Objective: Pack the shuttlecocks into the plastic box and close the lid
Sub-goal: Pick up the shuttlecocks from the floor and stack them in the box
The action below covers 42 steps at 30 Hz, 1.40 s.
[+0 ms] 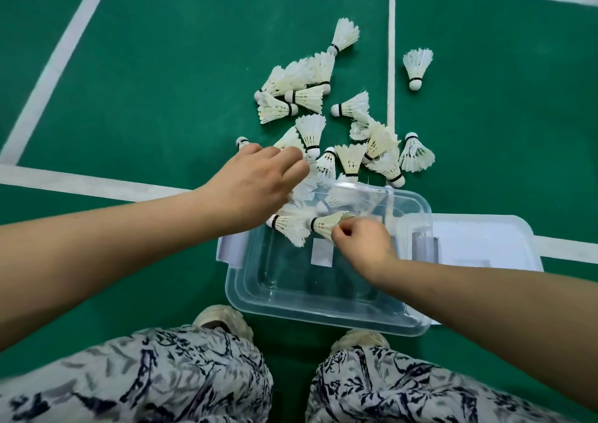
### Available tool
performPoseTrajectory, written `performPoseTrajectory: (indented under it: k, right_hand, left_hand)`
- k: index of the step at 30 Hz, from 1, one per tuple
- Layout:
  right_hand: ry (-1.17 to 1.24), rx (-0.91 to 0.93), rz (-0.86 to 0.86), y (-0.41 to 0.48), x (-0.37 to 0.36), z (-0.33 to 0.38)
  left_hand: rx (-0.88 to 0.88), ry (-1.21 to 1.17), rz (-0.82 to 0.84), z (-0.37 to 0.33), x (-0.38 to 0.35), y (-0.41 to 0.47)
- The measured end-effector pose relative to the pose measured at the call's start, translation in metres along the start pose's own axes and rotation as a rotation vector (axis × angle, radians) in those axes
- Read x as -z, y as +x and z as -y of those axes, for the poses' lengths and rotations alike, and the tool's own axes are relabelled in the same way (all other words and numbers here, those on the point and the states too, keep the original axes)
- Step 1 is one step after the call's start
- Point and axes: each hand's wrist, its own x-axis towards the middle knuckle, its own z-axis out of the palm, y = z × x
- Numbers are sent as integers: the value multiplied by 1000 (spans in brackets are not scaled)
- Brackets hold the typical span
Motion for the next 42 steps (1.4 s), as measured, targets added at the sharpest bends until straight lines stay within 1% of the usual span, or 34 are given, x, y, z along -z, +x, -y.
performPoseTrajectory:
  k: [8,15,20,23,28,31,34,38,42]
  right_hand:
    - [57,11,-5,-11,0,5]
    - [107,-121,-28,-19,0,10]
    - [251,-165,54,-21,-11,11]
    - [296,-147,119,-19,-20,14]
    - [240,-98,110,1,-19,17]
    - [147,-77,154,13,-20,15]
    - [103,-101,183,20,-25,14]
    - [156,-185,168,26,-31,10]
    - [242,-168,176,20,-21,8]
  left_hand:
    - [-24,36,-22,5,-7,3]
    - [-39,20,-52,7,-9,1]
    - [-51,21,-57,9,-8,2]
    - [-53,3,-52,8,-8,1]
    - [-66,-35,-41,6,-7,0]
    - [-85,-66,-35,4,-5,-1]
    - [-80,-118,-33,4,-4,-2]
    - [-34,-150,-36,2,-3,-6]
    - [-46,-160,1,-4,-5,-7]
